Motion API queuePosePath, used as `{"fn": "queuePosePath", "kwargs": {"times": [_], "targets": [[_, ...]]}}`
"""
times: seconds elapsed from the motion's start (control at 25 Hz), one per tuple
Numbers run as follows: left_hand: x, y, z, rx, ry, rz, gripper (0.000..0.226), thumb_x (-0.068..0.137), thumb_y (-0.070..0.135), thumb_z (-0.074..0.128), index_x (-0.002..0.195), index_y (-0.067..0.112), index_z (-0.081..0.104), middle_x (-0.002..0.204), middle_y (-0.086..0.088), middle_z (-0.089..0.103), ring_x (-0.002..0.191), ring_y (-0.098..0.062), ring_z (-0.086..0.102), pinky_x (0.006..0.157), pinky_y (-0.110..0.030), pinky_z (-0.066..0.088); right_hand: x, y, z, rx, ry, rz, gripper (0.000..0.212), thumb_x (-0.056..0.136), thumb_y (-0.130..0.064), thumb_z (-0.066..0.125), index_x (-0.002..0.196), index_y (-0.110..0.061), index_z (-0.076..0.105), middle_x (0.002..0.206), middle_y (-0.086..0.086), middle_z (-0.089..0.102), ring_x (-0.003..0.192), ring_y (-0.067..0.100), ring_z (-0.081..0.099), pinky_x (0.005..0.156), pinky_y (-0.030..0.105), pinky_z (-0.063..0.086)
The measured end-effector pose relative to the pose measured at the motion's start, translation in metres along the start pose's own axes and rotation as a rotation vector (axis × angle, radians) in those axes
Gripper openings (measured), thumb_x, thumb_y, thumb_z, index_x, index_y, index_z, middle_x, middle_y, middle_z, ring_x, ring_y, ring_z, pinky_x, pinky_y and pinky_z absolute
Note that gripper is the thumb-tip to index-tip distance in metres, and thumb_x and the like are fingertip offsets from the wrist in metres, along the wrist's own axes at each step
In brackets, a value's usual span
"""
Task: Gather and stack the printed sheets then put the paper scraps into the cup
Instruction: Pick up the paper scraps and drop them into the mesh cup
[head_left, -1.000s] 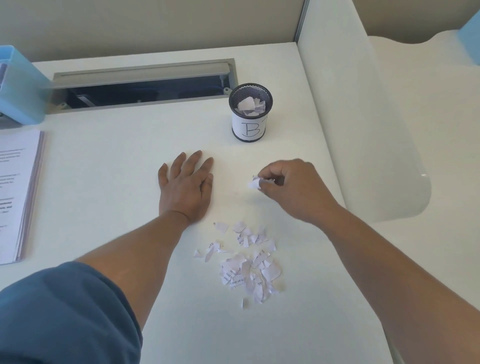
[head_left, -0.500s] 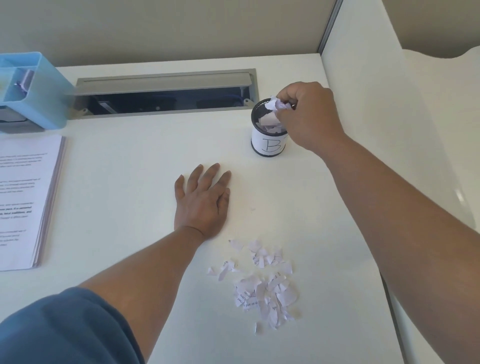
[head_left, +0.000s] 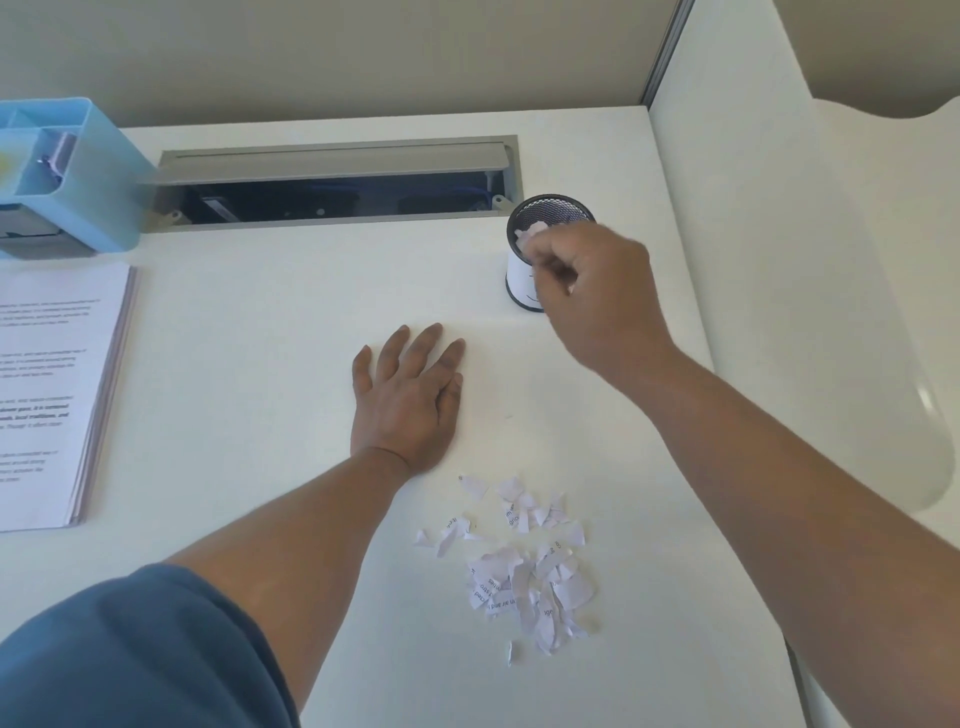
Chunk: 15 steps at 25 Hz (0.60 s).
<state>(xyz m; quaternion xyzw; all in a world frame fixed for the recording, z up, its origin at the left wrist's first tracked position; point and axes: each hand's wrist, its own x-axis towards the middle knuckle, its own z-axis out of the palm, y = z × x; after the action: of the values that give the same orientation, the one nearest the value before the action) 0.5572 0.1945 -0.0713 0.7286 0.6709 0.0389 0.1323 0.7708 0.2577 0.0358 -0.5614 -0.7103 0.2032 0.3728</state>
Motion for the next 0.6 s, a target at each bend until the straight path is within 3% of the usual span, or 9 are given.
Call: {"fn": "queuePosePath", "kwargs": {"times": [0.16,0.28,0.36,0.48,0.6], "targets": [[0.000,0.001,0.000,0.014,-0.002,-0.004,0.051,0.106,0.047,0.022,0.155,0.042,0.037,0.169,0.011,0.024,0.157,-0.025,0.011,0.125,-0.054,0.001,-0.052,0.002,0.014,-0.005,-0.335,0.059,0.026,0.090,-0.005,0.062,0.111,-0.014,0.075,0.105,0.002,0.072,0.091,0.019,0.066,0.088,0.043,0.054],[0.000,0.001,0.001,0.006,0.002,-0.009,0.048,0.108,0.044,0.027,0.155,0.041,0.038,0.169,0.011,0.023,0.157,-0.023,0.010,0.125,-0.053,0.001,-0.081,-0.002,0.012,-0.117,-0.737,0.113,0.042,0.094,-0.014,0.062,0.135,-0.021,0.064,0.131,-0.002,0.061,0.117,0.019,0.058,0.103,0.038,0.046],[0.000,0.002,0.000,0.000,0.001,-0.014,0.048,0.108,0.044,0.028,0.156,0.042,0.038,0.169,0.012,0.023,0.157,-0.023,0.009,0.126,-0.052,0.000,-0.105,-0.002,0.007,-0.219,-0.934,0.080,0.054,0.094,-0.021,0.063,0.146,-0.028,0.051,0.142,-0.008,0.046,0.126,0.018,0.045,0.105,0.036,0.043],[0.000,0.002,0.001,-0.002,0.003,-0.017,0.048,0.108,0.044,0.027,0.156,0.042,0.037,0.169,0.013,0.022,0.157,-0.022,0.008,0.126,-0.052,-0.001,-0.138,-0.002,0.002,-0.333,-1.021,-0.008,0.055,0.093,-0.031,0.068,0.143,-0.032,0.047,0.139,-0.012,0.033,0.122,0.017,0.034,0.095,0.038,0.049],[0.000,0.002,0.001,-0.003,0.006,-0.012,0.048,0.109,0.044,0.027,0.156,0.041,0.037,0.169,0.012,0.022,0.157,-0.022,0.009,0.126,-0.052,0.000,-0.154,0.003,0.007,-0.324,-0.962,-0.023,0.036,0.097,-0.018,0.063,0.130,-0.029,0.057,0.128,-0.011,0.036,0.115,0.018,0.035,0.086,0.039,0.052]]}}
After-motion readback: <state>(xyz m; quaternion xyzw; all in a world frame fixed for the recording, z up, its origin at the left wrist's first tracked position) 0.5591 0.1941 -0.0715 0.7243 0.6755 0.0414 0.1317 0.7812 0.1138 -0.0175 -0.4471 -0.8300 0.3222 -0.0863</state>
